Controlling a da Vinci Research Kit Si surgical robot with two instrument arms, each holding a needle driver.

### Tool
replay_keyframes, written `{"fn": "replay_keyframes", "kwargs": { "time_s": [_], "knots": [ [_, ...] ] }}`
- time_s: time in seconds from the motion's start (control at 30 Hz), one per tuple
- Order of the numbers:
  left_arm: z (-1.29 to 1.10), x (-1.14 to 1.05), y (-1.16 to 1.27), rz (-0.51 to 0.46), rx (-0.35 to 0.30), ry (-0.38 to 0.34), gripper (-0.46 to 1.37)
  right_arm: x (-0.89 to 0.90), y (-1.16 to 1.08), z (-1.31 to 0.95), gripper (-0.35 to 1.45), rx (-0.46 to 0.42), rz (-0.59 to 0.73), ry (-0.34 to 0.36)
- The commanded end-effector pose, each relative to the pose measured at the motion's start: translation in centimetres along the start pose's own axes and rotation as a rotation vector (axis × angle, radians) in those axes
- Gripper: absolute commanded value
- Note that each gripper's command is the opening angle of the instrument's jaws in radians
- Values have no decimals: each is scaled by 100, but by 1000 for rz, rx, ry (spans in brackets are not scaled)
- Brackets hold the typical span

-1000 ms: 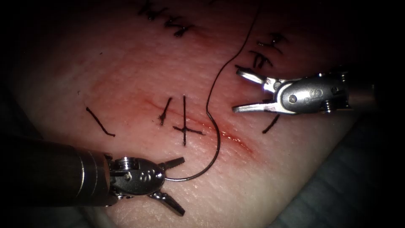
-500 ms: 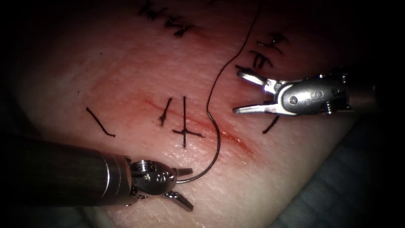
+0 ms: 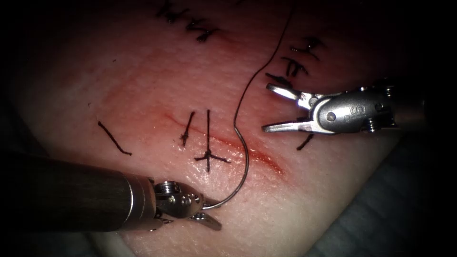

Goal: Wound Closure
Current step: Pickup the needle with the left gripper, then hand over the needle from the left to the right gripper

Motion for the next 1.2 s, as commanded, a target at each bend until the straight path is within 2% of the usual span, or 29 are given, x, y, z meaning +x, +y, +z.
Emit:
{"fn": "replay_keyframes", "kwargs": {
  "time_s": [0.03, 0.17, 0.23, 0.3, 0.43, 0.57, 0.67, 0.73, 0.77, 0.83, 0.97, 1.07, 1.1, 1.13, 1.17, 1.2],
  "knots": [
    [-2, 1, 0, -2, -8, 6, -35, 0, 0, 0, 94, 1, 0, 0],
    [-4, 0, 0, -5, -10, 35, -35, 0, 0, -1, 94, 1, 0, 0],
    [-5, 0, -1, -5, 13, 50, -35, 0, -2, -2, 90, -2, -1, -4],
    [-8, 1, -1, -8, 44, 71, -35, 1, -4, -3, 99, -24, 27, -34],
    [-16, 4, 1, -21, 83, 98, -35, 2, -7, -7, 103, -28, 73, -36],
    [-34, 11, 4, -11, 115, 138, -35, 4, -8, -12, 99, -29, 156, -30],
    [-52, 19, 6, 4, 164, 160, -35, 6, -9, -14, 97, -38, 215, -35],
    [-59, 23, 7, 15, 210, 147, -35, 7, -11, -16, 93, -64, 273, -57],
    [-66, 27, 9, 27, 268, 128, -35, 9, -13, -19, 84, -114, 367, -95],
    [-73, 33, 10, 22, 327, 106, -35, 13, -11, -23, 84, -161, 397, -137],
    [-84, 43, 11, 24, 376, 79, -35, 21, -2, -31, 84, -222, 440, -180],
    [-88, 51, 9, 37, 424, 57, -35, 27, 6, -35, 80, -271, 510, -176],
    [-89, 53, 8, 41, 450, 45, -35, 29, 7, -36, 54, -297, 565, -172],
    [-91, 55, 6, 52, 503, 21, -35, 32, 8, -36, 37, -333, 643, -168],
    [-92, 57, 6, 55, 543, 4, -35, 35, 8, -36, 48, -355, 679, -171],
    [-92, 59, 5, 58, 570, -7, -35, 37, 8, -36, 72, -372, 722, -183]
  ]
}}
